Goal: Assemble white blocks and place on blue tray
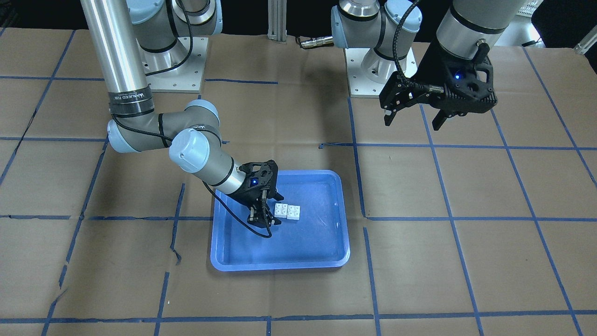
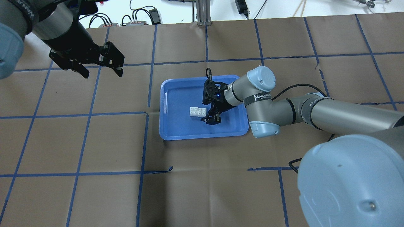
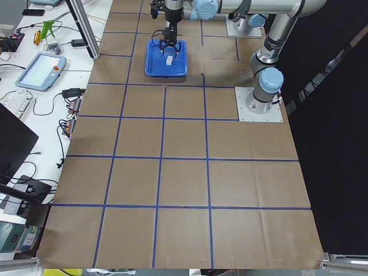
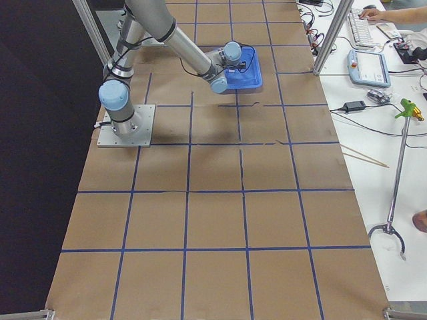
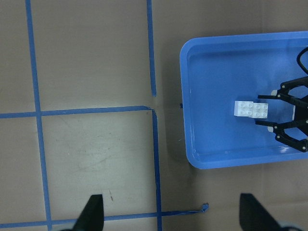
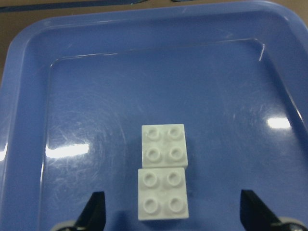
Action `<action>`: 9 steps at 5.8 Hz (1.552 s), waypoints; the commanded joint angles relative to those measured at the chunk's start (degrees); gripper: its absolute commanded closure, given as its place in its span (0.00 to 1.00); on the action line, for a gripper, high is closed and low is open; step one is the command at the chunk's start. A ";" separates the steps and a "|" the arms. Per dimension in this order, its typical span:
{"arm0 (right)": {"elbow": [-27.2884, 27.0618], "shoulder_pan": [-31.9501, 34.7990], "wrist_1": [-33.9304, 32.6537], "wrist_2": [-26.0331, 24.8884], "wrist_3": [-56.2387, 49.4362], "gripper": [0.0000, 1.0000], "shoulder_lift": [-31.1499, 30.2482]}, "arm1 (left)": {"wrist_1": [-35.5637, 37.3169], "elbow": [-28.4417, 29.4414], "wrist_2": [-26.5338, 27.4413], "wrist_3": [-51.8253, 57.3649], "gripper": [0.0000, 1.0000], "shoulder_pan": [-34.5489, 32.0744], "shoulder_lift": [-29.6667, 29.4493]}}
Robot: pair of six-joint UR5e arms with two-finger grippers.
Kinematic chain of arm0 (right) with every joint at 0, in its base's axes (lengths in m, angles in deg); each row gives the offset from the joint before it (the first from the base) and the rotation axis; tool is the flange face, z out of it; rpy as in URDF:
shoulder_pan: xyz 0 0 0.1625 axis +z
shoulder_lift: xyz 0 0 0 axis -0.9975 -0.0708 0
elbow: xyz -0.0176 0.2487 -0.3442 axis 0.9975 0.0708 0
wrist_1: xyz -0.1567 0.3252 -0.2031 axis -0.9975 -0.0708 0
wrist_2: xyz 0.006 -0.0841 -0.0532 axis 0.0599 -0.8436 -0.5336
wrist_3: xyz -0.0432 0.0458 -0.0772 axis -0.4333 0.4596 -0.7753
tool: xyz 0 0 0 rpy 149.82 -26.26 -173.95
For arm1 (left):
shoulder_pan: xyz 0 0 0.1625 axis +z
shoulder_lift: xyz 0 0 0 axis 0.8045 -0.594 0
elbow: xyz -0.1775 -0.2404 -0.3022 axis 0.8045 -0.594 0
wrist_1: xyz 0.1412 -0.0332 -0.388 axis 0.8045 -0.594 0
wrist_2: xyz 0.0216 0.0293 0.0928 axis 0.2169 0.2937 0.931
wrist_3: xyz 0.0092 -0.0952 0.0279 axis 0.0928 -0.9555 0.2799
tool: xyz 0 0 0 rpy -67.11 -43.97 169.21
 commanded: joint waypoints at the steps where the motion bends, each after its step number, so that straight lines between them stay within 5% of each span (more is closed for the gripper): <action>1: 2.11 -0.46 0.93 -0.46 0.41 0.00 -0.41 | -0.05 0.06 0.00 0.00 0.01 0.00 0.01; 3: 3.87 -1.52 10.63 -1.34 0.41 0.00 -5.56 | -0.05 0.06 0.00 0.00 0.01 0.00 0.01; 7: 13.17 -11.43 50.49 -14.83 2.85 0.00 -18.92 | -0.05 0.06 0.00 0.00 0.01 0.09 0.01; 9: 19.93 -13.91 59.01 -22.84 24.00 0.00 -20.36 | -0.14 0.06 0.00 0.09 0.01 0.09 0.01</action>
